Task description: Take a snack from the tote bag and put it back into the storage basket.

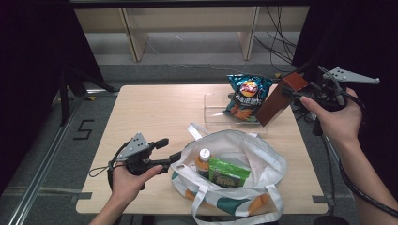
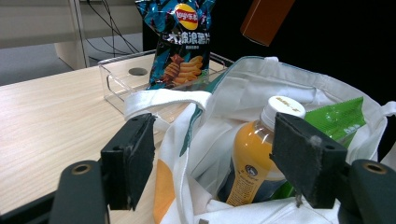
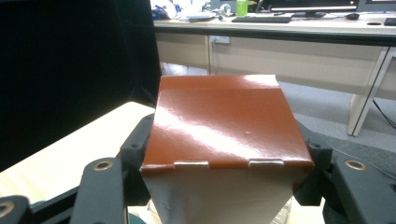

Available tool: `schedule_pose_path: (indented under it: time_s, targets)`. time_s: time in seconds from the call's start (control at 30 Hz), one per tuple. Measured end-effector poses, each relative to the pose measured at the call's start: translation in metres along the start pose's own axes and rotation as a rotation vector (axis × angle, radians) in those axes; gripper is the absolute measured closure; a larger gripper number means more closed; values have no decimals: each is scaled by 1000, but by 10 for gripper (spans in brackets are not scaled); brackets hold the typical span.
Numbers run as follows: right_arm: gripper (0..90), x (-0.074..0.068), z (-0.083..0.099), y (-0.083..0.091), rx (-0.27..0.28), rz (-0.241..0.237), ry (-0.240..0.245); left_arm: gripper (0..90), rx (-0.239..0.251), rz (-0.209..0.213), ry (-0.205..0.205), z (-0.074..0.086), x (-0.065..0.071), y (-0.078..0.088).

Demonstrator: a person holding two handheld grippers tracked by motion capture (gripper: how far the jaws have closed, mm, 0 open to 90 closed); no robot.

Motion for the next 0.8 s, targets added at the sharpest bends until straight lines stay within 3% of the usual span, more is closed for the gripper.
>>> schedule_pose_path:
  time_s: [0.13, 0.17, 0.23, 0.43, 0.47, 0.53, 0.6, 0.67, 0.7, 0.8]
  targets:
    - [392, 2, 1, -2, -11, 15, -7, 296, 0, 0, 1, 0, 0, 0]
    - [392, 4, 2, -3, -10, 10, 15, 297, 0, 0, 1, 0, 0, 0]
    - [392, 4, 3, -4, -20, 19, -10, 296, 0, 0, 7, 0, 0, -1]
    - [392, 7, 5, -8, -28, 41, -11, 296, 0, 2, 1, 0, 0, -1]
    - [392, 9, 5, -9, -28, 44, -2, 296, 1, -2, 15, 0, 1, -1]
    - [392, 9, 6, -10, -33, 49, -7, 296, 0, 0, 0, 0, 0, 0]
    - [392, 11, 6, -13, -30, 55, 12, 296, 0, 0, 1, 0, 0, 0]
    - [392, 10, 7, -14, -45, 63, -10, 296, 5, 8, 0, 0, 0, 0]
    - [392, 12, 7, -15, -35, 62, 9, 296, 6, 8, 0, 0, 0, 0]
    - [392, 12, 7, -18, -36, 72, -2, 296, 5, 8, 2, 0, 0, 0]
Point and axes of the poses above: each handheld gripper's, and its own axes: y roughly backward along the jaws, z roughly out of its underside, x roughly to its right, the point moved 3 cm from there along -y, roughly forward along the jaws, and after that the axes turned 9 degrees about y, right-handed, at the moved point
